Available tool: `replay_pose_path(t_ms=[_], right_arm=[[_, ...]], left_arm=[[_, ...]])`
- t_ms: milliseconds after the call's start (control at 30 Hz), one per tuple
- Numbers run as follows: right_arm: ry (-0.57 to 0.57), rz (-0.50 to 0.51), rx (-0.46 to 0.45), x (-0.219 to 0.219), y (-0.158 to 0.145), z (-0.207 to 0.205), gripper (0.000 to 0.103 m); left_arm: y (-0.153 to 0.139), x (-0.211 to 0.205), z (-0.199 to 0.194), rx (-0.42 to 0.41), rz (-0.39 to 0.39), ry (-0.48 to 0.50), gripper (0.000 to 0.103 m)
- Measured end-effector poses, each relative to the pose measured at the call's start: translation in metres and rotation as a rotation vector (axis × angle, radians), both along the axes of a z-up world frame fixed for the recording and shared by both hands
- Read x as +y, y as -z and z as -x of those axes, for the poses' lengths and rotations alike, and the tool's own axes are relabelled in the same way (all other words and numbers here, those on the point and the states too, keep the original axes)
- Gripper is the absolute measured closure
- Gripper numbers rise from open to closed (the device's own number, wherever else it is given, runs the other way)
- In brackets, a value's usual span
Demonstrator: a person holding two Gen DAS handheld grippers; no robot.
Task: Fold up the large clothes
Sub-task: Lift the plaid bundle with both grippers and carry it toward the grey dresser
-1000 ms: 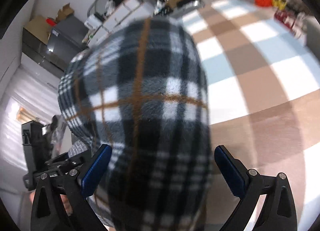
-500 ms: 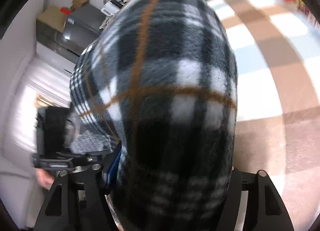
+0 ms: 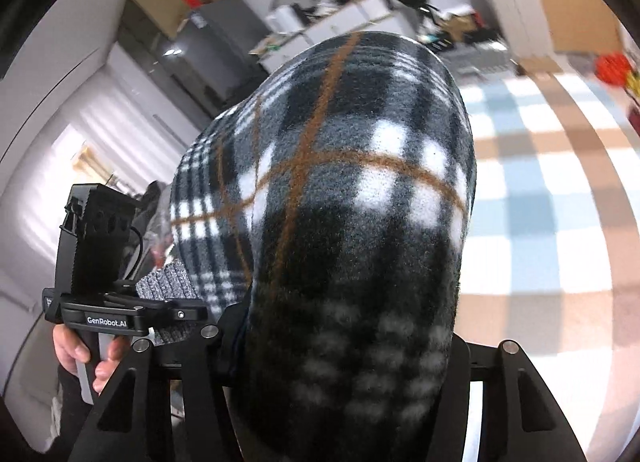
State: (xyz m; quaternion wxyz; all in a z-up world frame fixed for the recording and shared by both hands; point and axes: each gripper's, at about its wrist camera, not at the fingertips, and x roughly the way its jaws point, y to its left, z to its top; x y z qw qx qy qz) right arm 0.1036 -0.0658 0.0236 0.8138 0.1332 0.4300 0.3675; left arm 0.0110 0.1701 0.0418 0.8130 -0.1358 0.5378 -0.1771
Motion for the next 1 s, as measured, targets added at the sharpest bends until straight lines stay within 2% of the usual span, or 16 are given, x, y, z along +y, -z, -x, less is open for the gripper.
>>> replay_pose_path(t_ms=[133,267,333,433,500,533,567,600,633,700,767,800,867,900,967,1000], right_arm=[[-0.075,-0.044,0.001,0.076,-0.03,-0.007,0.046],[-0.148,-0.112,0.087,0.173,-0.021,-0.016,0.046],[-0.176,-0.138,0.157,0.222,0.002,-0.02,0.046],[-0.185,-0.144,0.269,0.288,0.051,-0.02,0.046],[-0.178,-0.119,0.347,0.321,0.09,-0.017,0.046],[-0.175,-0.09,0.387,0.336,0.112,-0.013,0.044],[-0.168,-0.087,0.394,0.342,0.122,-0.004,0.038],[-0.161,-0.09,0.38,0.344,0.125,0.0,0.027],[-0.166,-0.078,0.359,0.345,0.124,0.003,0.023],[-0.202,-0.039,0.339,0.347,0.123,0.003,0.017],[-0.226,-0.028,0.357,0.344,0.126,-0.002,0.017],[-0.231,-0.026,0.368,0.342,0.127,-0.003,0.017],[-0.241,-0.025,0.381,0.34,0.126,-0.002,0.017],[-0.247,-0.015,0.377,0.338,0.125,-0.002,0.017],[-0.254,-0.004,0.361,0.334,0.122,0.0,0.017],[-0.257,0.001,0.356,0.331,0.121,0.001,0.017]], left_arm=[[-0.038,0.075,0.029,-0.036,-0.055,-0.1,0.072],[-0.048,0.153,0.045,-0.027,-0.175,-0.216,0.072],[-0.035,0.192,0.048,0.005,-0.201,-0.267,0.072],[0.01,0.243,0.047,0.076,-0.227,-0.342,0.072],[0.042,0.265,0.046,0.131,-0.195,-0.405,0.072],[0.059,0.28,0.051,0.161,-0.152,-0.445,0.072],[0.068,0.293,0.058,0.185,-0.089,-0.464,0.072],[0.064,0.309,0.058,0.184,-0.034,-0.464,0.072],[0.055,0.317,0.067,0.165,0.006,-0.48,0.072],[0.026,0.326,0.086,0.096,-0.009,-0.518,0.072],[-0.018,0.321,0.113,-0.017,-0.052,-0.538,0.071],[-0.027,0.321,0.115,-0.054,-0.058,-0.536,0.07],[-0.047,0.296,0.132,-0.147,-0.051,-0.482,0.044],[-0.046,0.304,0.12,-0.16,-0.05,-0.46,0.017],[-0.038,0.27,0.107,-0.158,-0.08,-0.373,0.013],[-0.026,0.273,0.095,-0.132,-0.107,-0.344,0.013]])
